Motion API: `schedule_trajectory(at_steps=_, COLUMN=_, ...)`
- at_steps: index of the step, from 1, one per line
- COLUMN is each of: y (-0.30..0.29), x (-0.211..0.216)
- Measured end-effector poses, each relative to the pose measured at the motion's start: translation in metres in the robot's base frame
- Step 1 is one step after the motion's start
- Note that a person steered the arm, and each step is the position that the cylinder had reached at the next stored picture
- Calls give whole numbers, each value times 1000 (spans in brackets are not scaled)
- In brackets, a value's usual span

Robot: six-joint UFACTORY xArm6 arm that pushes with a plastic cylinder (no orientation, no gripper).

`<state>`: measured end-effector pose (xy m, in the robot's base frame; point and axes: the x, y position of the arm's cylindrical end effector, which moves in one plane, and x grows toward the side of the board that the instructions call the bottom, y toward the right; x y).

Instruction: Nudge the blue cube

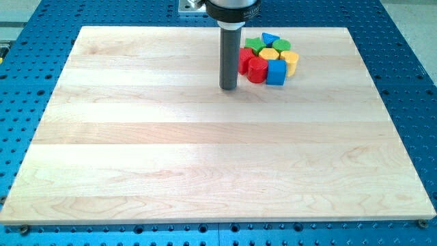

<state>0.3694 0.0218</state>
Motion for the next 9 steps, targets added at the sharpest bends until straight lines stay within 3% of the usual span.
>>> schedule_trajectory(at_steps=1, y=0, x=0)
schedule_trajectory(at_steps=2, y=12, x=39)
schedule_trajectory(at_steps=9, y=-28, x=37)
